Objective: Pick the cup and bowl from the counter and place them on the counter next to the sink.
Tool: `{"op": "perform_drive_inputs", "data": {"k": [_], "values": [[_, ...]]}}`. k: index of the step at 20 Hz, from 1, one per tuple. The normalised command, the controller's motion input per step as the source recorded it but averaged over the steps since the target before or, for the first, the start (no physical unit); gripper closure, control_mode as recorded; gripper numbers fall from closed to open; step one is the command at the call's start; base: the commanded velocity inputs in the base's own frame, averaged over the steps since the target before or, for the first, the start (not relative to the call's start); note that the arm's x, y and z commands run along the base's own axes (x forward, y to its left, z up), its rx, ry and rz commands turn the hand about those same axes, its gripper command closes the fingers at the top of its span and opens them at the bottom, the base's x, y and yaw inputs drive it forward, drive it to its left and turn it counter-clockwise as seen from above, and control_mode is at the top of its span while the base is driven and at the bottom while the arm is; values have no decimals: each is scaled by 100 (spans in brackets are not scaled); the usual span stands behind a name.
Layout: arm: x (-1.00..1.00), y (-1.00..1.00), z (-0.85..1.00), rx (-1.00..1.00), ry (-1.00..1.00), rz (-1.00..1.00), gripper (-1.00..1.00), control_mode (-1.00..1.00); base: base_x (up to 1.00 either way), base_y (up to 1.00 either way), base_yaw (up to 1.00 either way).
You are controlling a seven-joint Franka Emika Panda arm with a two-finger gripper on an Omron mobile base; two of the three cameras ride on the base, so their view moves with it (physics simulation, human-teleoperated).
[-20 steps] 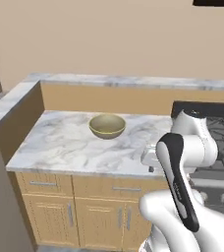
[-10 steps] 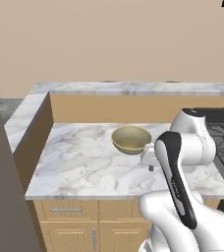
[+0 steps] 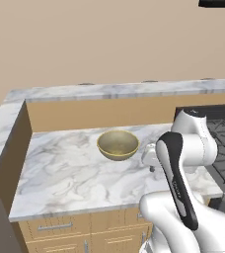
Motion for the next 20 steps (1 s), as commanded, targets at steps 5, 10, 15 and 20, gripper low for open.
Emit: {"op": "perform_drive_inputs", "data": {"k": [5, 10, 15, 20], "values": [[0, 0, 0, 0, 0, 0, -100, 100, 0, 0, 0], [0, 0, 0, 0, 0, 0, -100, 100, 0, 0, 0], [0, 0, 0, 0, 0, 0, -100, -100, 0, 0, 0], [44, 5, 0, 0, 0, -2, -100, -100, 0, 0, 0]]}}
